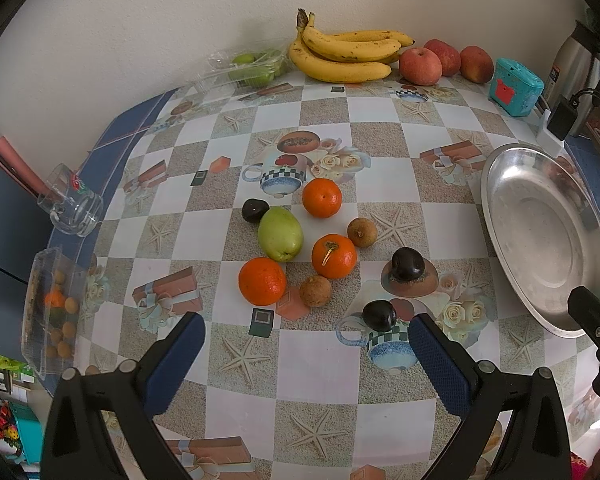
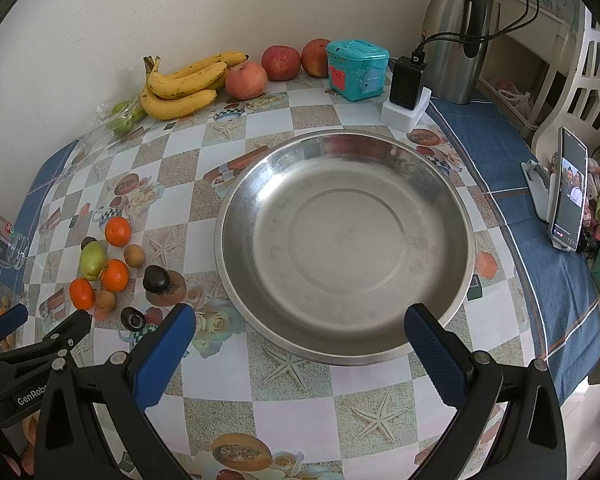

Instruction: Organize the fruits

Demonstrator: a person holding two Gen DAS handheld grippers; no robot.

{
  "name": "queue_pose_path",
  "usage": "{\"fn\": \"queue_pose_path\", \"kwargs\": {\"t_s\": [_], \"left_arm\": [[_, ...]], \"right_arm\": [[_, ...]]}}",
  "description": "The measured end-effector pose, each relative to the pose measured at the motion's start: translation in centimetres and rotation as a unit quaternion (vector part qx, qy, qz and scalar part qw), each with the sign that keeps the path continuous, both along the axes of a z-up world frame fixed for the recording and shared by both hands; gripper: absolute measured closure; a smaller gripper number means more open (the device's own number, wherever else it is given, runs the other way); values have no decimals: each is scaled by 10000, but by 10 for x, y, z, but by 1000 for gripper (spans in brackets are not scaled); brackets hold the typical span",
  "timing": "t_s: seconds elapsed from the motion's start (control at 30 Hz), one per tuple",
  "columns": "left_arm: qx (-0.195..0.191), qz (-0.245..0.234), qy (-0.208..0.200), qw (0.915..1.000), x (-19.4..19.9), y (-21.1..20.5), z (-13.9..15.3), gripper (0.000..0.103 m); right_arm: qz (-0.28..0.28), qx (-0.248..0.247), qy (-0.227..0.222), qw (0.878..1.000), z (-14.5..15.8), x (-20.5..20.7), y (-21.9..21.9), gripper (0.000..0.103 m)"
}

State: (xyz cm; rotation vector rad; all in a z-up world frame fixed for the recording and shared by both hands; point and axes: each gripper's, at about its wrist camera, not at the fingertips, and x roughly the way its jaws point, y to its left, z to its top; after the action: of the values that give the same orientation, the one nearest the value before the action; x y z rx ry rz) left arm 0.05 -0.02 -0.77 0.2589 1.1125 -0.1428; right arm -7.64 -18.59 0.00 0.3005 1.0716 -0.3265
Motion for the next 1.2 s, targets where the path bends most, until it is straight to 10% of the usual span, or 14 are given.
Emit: {"fn": "queue_pose_path", "kwargs": {"t_s": [0.63, 1.2], "left_arm": [[-290, 249, 177, 9991, 17, 12, 7, 0], [-131, 1471, 36, 9890, 87, 59, 9, 0]], "right_arm": [[202, 127, 18, 9997, -1, 11, 11, 0], [534, 539, 91, 9971, -12, 88, 55, 0]]}}
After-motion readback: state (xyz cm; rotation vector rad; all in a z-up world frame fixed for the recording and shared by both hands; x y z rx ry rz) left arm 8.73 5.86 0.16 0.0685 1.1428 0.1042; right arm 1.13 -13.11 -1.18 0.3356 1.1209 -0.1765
